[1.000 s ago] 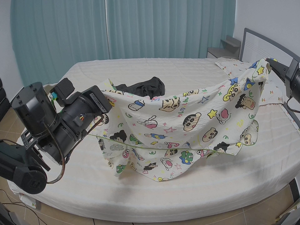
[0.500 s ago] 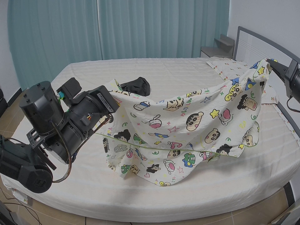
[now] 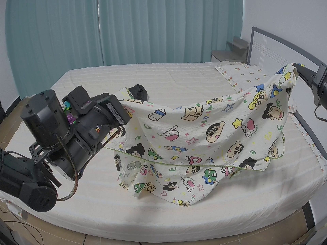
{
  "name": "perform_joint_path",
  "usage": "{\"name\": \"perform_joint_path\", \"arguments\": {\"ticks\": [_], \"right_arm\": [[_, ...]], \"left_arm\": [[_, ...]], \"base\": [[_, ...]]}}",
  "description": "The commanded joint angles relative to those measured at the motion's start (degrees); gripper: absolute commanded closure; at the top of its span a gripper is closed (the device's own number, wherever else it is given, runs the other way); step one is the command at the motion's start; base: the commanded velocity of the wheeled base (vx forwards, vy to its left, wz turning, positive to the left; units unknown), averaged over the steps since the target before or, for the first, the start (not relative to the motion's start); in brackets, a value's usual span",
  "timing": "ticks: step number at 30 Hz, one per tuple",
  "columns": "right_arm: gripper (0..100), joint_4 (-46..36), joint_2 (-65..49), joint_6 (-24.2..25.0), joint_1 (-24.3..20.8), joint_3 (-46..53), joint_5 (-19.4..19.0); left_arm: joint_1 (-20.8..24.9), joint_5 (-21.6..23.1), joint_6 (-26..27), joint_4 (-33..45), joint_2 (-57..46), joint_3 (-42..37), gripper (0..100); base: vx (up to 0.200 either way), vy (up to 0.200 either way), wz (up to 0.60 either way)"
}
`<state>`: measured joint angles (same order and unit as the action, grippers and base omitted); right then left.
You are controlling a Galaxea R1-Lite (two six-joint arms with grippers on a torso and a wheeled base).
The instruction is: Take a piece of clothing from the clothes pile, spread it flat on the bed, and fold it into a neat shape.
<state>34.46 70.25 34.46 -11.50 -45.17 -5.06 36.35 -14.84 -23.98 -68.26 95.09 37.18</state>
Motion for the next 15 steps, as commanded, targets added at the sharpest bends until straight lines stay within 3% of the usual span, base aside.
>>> {"name": "perform_joint_path", "arguments": {"ticks": [1, 8, 15], "right_arm": [[100, -0.10, -0.56, 0.08, 0.16, 0.08, -0.04], [100, -0.54, -2.23, 0.08, 0.16, 0.43, -0.30], [100, -0.54, -5.39, 0.08, -0.02, 2.28, -1.71]], "left_arm": [[0.03, -0.11, -0.02, -0.04, -0.69, -0.18, 100], [0.03, -0.11, -0.02, -0.04, -2.63, -2.29, 100], [-0.05, -0.19, 0.07, 0.05, -6.58, -4.13, 100]], "base": [[0.000, -0.200, 0.00], [0.000, -0.029, 0.00], [-0.200, 0.000, 0.00]]}}
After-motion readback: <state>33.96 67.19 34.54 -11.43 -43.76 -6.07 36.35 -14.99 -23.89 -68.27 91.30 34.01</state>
